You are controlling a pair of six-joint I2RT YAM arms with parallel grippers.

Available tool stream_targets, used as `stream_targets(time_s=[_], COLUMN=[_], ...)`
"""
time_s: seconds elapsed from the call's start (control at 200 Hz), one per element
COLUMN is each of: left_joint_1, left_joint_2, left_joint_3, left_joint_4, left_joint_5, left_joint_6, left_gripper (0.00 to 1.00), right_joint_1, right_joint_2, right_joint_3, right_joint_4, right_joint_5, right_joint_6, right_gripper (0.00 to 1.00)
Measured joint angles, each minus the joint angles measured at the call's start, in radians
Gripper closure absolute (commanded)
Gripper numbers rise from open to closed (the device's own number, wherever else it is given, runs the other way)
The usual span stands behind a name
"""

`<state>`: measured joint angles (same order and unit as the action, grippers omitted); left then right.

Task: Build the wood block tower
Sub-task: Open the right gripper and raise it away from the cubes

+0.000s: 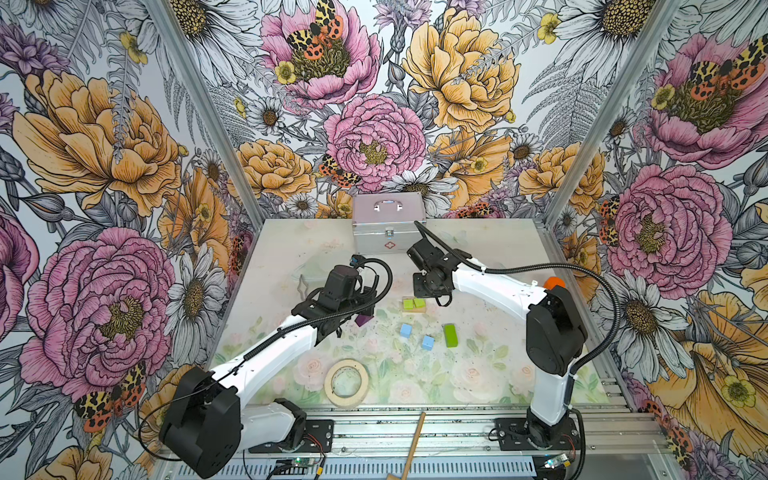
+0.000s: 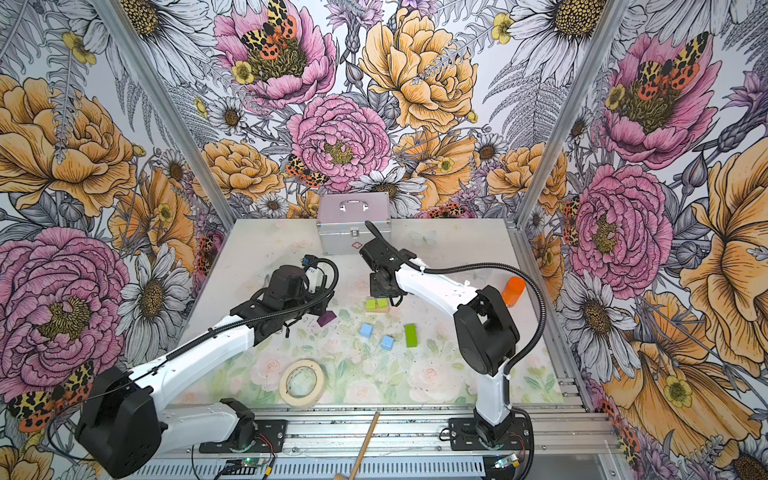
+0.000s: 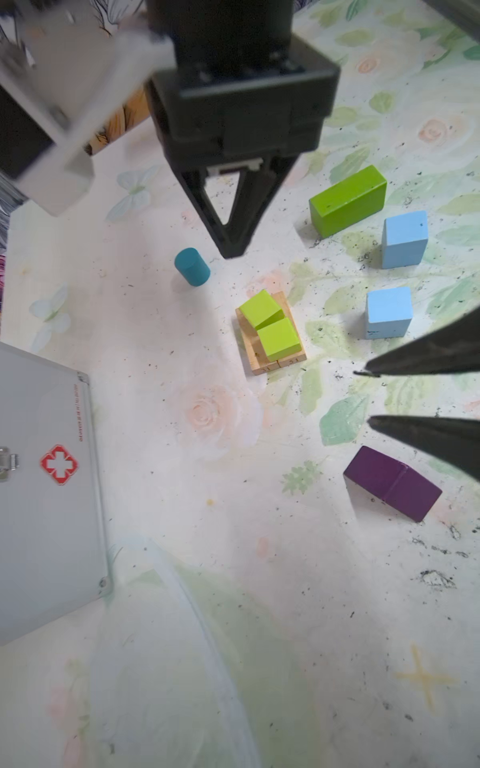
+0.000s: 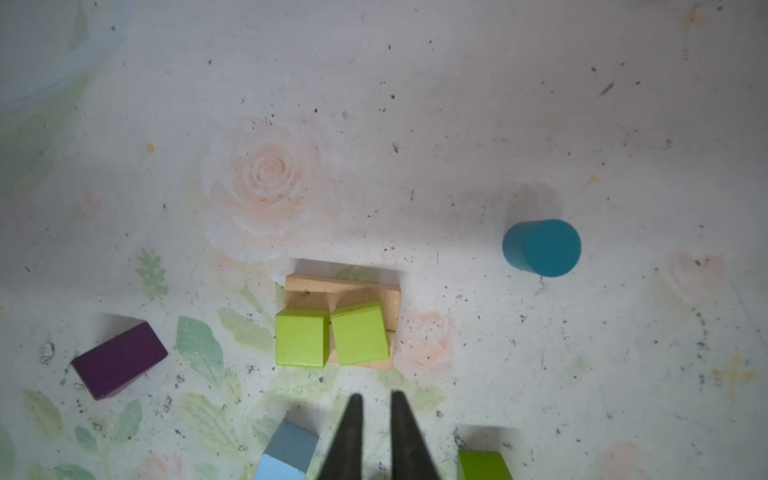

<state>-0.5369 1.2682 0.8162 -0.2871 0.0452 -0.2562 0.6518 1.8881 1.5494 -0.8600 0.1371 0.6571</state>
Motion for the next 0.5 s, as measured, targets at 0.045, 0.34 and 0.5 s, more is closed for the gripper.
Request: stream_targets(time_s=[0.045, 0.34, 0.5], left_joint_1=[-0.005, -0.037, -0.037], left_joint_2=[0.024, 0.154, 0.161], left_joint_3=[0.004, 0.050, 0.053], left_joint_4=[-0.001, -0.003, -0.004], left_joint_5=[0.008, 0.051, 0.058], left_joint_6=[-0.006, -0.034, -0.035], left_gripper=[1.00, 1.00, 1.00], right_joint_1=[-0.012, -0.106, -0.123], right_joint_2=[-0.011, -0.024, -0.025], right_joint_3=[-0.018, -0.181, -0.190], right_joint_4=[0.016, 0.163, 0.200], right_joint_5=[-0.004, -0.126, -0.159], right_joint_6=[-0.003, -0.026, -0.030], right_gripper=[1.00, 1.00, 1.00])
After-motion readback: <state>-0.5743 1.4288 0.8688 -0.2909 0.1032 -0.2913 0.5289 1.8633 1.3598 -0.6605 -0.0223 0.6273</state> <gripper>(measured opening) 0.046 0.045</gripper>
